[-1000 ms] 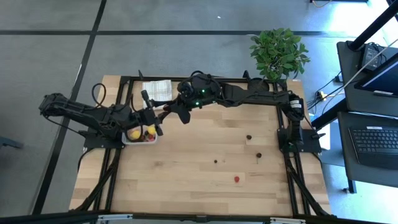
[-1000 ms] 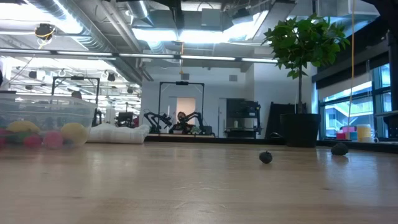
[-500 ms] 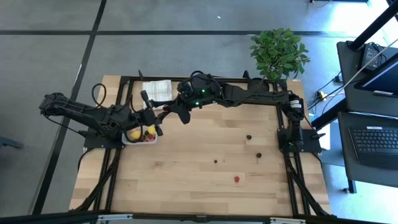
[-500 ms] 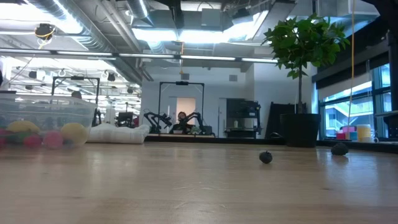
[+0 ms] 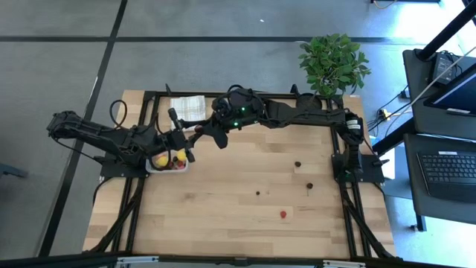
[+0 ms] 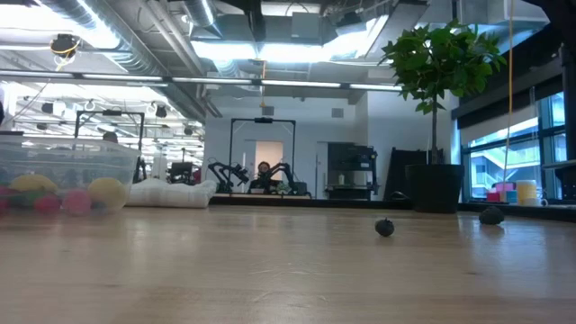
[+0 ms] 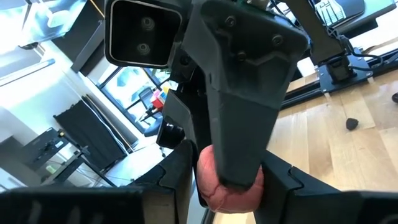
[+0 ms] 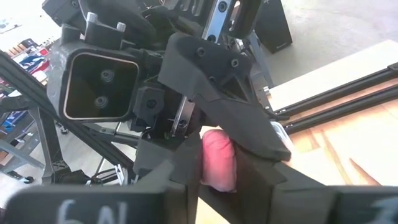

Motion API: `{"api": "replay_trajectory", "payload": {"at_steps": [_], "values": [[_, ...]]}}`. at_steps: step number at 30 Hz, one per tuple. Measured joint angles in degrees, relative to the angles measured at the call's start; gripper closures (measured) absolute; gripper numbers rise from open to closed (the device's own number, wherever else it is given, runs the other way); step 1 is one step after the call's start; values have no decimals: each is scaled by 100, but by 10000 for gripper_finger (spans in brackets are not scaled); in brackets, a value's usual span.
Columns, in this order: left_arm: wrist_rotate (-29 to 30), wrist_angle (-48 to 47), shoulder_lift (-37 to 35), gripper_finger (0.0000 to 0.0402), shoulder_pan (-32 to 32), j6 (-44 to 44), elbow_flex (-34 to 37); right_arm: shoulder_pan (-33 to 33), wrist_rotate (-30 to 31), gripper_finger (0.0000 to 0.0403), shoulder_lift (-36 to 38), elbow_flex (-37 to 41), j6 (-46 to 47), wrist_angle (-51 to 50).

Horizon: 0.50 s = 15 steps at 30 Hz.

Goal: Pick and placing Produce into tupperware
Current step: Put the pink peach into the transparent bin

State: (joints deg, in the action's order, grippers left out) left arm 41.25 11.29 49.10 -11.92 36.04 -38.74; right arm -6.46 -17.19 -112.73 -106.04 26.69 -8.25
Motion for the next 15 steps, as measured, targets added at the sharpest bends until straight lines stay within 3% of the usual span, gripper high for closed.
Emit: {"api": "replay_trajectory", "payload": {"at_steps": [9,15], "values": [[34,-15,0,292,2,-27,0,4,-114,245,0,0,-40,5],[113,-24,2,288,-9,-27,0,-9,-502,229,-5,-4,-46,-43]]}}
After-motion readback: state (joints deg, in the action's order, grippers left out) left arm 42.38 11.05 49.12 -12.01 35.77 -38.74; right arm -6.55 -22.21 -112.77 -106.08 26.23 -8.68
